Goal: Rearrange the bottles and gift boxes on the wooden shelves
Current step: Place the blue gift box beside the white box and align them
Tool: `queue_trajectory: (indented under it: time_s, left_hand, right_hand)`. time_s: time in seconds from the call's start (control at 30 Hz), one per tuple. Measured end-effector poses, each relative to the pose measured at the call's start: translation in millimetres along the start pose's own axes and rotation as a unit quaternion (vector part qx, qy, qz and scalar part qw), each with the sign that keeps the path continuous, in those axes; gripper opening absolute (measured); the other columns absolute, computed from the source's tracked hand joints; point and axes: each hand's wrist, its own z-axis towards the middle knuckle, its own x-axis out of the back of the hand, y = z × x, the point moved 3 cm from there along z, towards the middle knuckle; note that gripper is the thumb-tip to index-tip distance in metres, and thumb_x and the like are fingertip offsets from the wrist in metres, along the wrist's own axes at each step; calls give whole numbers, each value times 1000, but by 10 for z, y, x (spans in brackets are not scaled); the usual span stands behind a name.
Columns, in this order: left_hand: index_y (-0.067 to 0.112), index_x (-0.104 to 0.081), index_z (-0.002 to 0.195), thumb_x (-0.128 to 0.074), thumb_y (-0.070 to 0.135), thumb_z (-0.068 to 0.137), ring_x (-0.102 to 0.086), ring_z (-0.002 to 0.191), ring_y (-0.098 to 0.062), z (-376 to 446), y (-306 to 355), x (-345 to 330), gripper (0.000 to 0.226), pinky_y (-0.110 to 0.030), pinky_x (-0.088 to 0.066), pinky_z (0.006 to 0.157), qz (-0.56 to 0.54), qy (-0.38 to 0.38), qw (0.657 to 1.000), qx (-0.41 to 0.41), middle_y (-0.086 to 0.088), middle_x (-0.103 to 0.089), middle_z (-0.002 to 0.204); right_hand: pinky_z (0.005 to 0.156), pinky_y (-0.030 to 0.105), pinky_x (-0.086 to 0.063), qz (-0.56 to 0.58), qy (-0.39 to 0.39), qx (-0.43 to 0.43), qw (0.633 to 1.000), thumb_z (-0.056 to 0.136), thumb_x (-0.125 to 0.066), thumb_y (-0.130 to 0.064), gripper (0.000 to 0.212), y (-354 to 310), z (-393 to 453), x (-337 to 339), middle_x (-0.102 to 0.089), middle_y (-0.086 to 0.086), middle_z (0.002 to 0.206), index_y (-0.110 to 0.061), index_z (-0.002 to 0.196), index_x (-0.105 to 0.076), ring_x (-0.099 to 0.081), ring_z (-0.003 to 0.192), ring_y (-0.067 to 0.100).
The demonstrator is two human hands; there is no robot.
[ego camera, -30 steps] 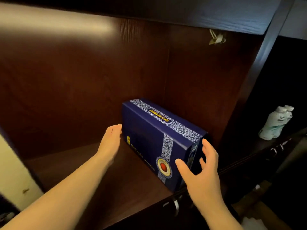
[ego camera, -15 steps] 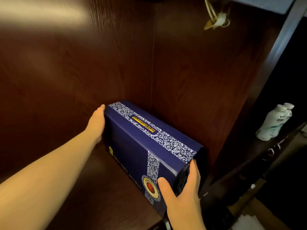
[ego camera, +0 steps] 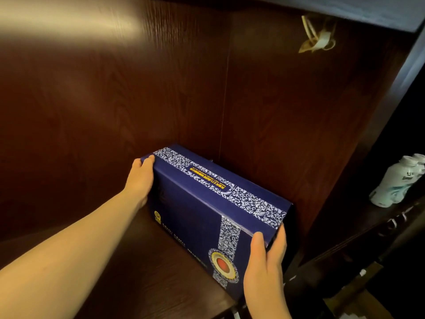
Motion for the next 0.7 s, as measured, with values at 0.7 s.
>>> queue_trajectory:
  time_s: [0.7]
  left_hand:
    - [26,-44,119,-46,50,99,-57,93,-17,-1014,-43,882,31,-33,-42,62,14,83,996,20,1,-55,106]
  right_hand:
    - [87,48,-58,74,-76,0,994,76,-50,-74,40,-22,433,129,-70,-20,109,-70,116,-48,-70,97,7]
